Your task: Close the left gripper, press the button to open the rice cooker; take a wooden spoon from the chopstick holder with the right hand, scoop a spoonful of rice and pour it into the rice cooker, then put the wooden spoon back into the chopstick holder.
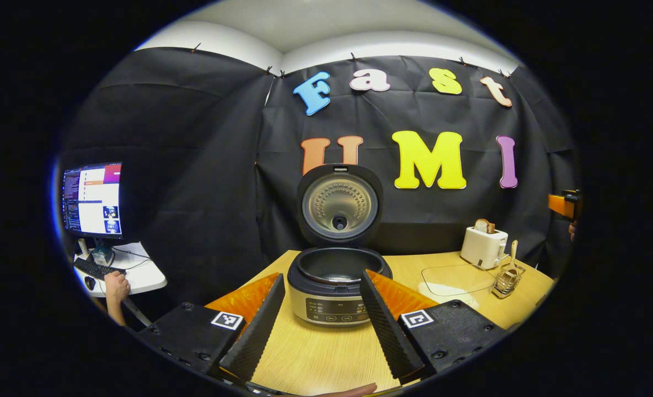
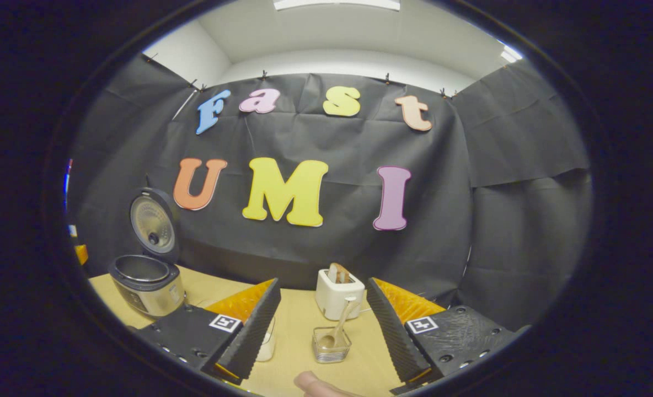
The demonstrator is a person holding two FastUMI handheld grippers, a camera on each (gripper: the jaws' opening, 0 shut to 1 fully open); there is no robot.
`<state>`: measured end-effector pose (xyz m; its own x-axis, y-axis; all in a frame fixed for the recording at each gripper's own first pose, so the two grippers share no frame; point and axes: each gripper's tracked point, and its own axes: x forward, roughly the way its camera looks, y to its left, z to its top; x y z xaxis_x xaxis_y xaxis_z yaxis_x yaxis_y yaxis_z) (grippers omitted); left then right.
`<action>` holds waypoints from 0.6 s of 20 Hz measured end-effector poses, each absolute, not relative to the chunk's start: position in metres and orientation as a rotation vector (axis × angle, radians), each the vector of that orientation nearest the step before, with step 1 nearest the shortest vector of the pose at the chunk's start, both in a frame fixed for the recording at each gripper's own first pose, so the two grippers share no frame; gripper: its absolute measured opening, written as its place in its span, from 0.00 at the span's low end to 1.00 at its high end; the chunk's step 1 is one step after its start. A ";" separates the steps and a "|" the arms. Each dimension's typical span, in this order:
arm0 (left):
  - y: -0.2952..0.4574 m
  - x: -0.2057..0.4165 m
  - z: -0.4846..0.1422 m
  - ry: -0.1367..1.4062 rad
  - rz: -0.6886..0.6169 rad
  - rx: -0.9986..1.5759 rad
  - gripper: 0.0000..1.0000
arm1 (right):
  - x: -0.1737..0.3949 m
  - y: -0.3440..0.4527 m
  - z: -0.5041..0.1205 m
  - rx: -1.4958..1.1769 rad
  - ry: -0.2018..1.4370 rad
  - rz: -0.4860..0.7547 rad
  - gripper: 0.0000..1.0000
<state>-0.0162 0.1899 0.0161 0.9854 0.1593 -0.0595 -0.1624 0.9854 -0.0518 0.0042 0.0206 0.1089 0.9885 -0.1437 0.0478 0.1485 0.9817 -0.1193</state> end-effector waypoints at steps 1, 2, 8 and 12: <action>0.193 -0.007 0.023 0.062 0.168 -0.051 0.88 | -0.002 0.019 0.103 -0.124 -0.037 -0.143 0.93; 0.198 0.003 0.029 0.065 0.173 -0.043 0.88 | -0.005 0.017 0.096 -0.128 -0.028 -0.136 0.93; 0.210 0.081 0.087 0.063 0.157 -0.006 0.88 | -0.009 0.006 0.068 -0.107 0.022 -0.094 0.92; 0.223 0.135 0.129 0.037 0.176 0.010 0.88 | -0.007 0.002 0.065 -0.077 0.022 -0.056 0.93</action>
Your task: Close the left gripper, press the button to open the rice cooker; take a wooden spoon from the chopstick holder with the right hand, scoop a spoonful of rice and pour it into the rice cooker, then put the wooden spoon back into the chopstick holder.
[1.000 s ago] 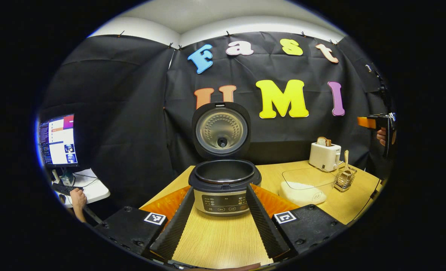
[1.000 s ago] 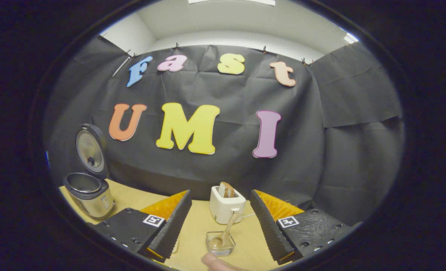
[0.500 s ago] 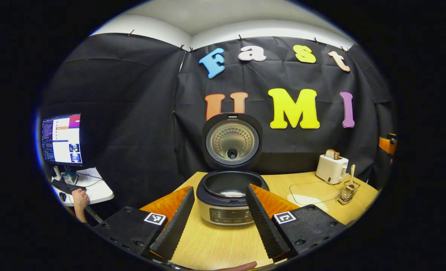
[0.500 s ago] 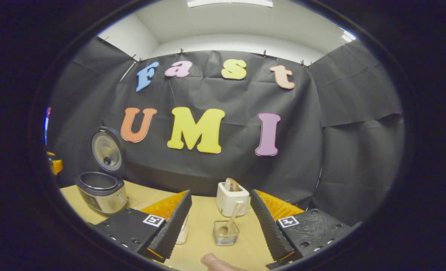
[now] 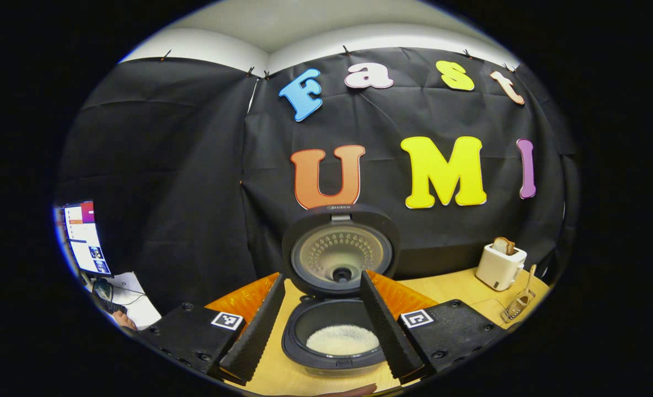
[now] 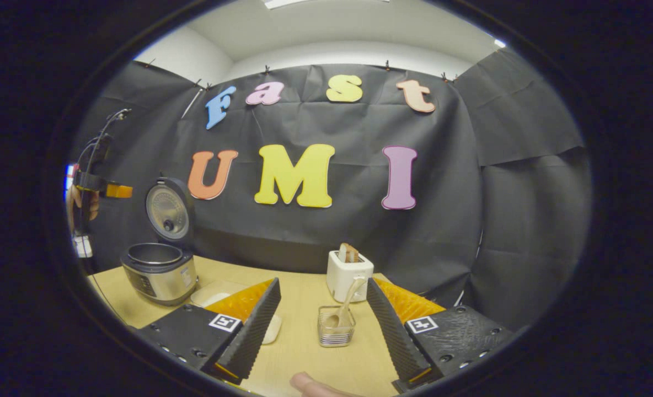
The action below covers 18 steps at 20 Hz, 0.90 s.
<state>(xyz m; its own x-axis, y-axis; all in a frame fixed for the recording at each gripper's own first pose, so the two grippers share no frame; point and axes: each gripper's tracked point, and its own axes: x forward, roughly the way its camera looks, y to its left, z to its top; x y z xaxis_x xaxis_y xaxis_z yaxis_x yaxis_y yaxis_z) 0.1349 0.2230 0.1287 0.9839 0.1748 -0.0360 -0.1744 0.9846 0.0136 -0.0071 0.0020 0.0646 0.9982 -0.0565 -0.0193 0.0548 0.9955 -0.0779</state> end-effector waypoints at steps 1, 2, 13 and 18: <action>0.228 0.148 0.143 0.021 0.187 0.018 0.88 | -0.007 0.001 0.064 -0.086 0.017 -0.051 0.97; 0.231 0.158 0.154 0.010 0.195 0.016 0.88 | -0.006 0.000 0.063 -0.096 0.008 -0.050 0.93; 0.228 0.318 0.195 0.075 0.108 -0.145 0.88 | 0.012 -0.039 0.028 -0.112 0.027 -0.133 0.93; 0.227 0.333 0.171 0.152 0.124 -0.069 0.89 | 0.007 -0.053 0.015 -0.048 0.039 -0.136 0.97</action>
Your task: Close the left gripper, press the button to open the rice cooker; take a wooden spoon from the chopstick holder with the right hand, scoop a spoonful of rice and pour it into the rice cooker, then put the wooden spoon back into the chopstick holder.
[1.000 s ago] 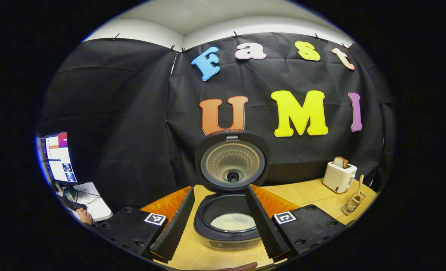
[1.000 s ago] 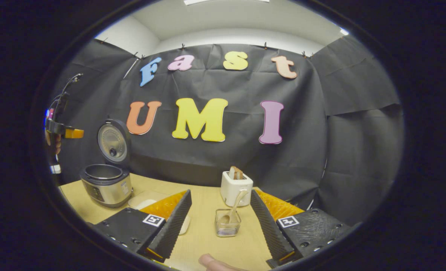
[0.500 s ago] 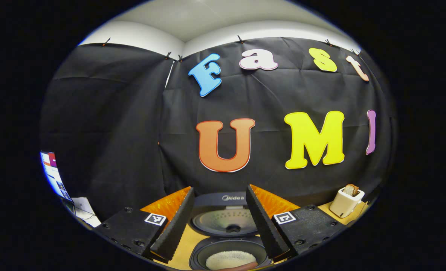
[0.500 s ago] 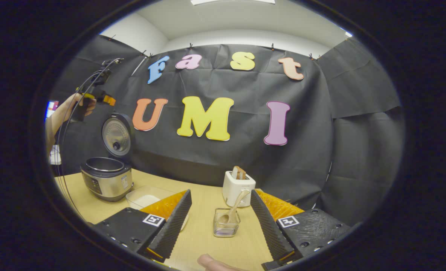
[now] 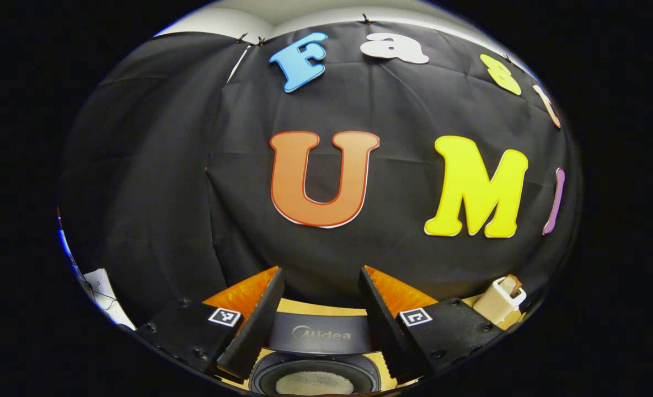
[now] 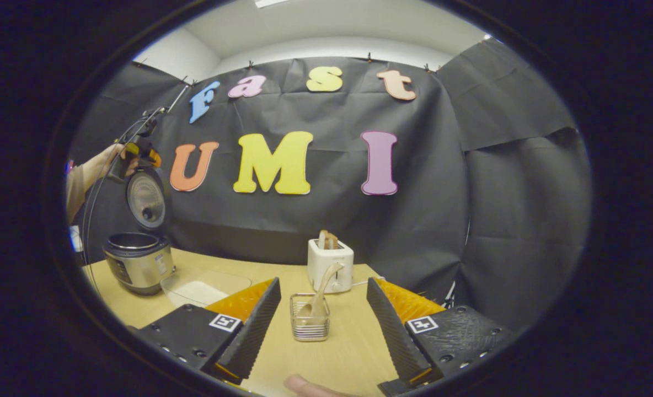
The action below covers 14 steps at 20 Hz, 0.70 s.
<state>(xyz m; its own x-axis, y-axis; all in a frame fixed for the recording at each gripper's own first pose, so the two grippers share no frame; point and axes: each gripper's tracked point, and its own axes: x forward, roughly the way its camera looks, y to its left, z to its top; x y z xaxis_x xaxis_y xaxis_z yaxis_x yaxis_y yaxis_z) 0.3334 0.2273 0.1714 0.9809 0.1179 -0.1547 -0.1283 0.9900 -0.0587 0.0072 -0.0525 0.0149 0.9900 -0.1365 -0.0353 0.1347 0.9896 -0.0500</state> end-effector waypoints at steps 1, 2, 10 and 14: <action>0.226 0.328 0.167 0.179 0.127 -0.064 0.85 | 0.005 -0.051 0.013 -0.048 0.042 -0.133 0.97; 0.226 0.324 0.166 0.178 0.129 -0.054 0.87 | 0.001 -0.049 0.013 -0.050 0.041 -0.133 0.93; 0.214 0.255 0.136 0.186 0.093 -0.038 0.87 | -0.028 -0.048 0.006 -0.040 0.035 -0.134 0.97; 0.204 0.216 0.101 0.207 0.087 -0.021 0.87 | -0.043 -0.045 0.013 -0.042 0.015 -0.135 0.93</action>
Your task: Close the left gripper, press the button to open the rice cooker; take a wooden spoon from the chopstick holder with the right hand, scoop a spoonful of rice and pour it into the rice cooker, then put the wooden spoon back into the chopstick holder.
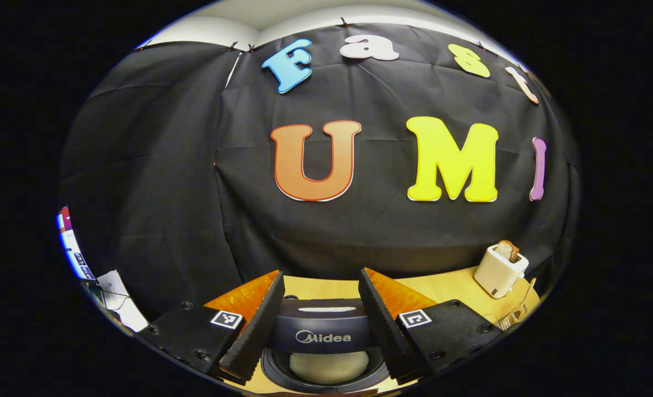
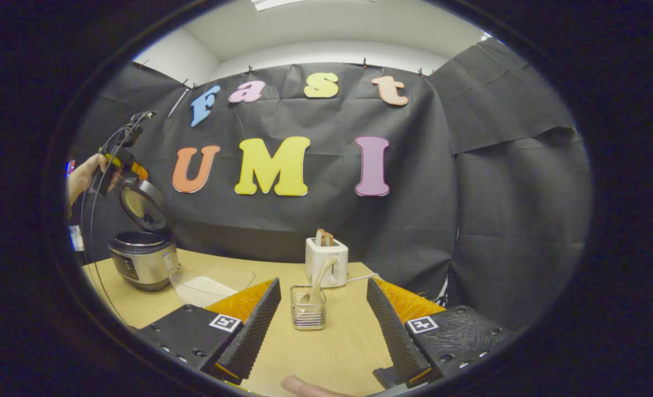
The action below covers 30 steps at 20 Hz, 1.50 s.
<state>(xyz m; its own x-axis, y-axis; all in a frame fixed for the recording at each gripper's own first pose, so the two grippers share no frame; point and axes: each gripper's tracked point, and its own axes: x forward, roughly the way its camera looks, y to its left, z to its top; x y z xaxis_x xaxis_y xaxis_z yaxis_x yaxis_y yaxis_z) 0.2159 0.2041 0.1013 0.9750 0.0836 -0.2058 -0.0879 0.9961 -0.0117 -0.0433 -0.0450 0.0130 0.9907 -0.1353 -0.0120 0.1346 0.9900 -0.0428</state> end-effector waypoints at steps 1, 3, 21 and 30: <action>0.201 0.206 0.088 0.224 0.078 -0.016 0.87 | -0.046 -0.044 0.015 -0.037 0.008 -0.129 0.93; 0.198 0.192 0.067 0.256 0.066 -0.030 0.88 | -0.051 -0.043 0.020 -0.035 -0.003 -0.128 0.93; 0.185 0.166 -0.036 0.135 0.087 -0.020 0.97 | -0.058 -0.049 0.020 -0.042 -0.003 -0.158 0.93; 0.186 0.164 -0.040 -0.046 0.099 -0.023 0.97 | -0.057 -0.046 0.016 -0.029 0.007 -0.140 0.93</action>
<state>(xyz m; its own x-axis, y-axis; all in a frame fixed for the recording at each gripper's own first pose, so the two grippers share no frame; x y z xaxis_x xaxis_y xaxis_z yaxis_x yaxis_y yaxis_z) 0.1644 0.1858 -0.0402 0.9940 0.0996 0.0448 -0.0986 0.9948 -0.0249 -0.0573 -0.0456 0.0160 0.9902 -0.1398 -0.0045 0.1396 0.9898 -0.0296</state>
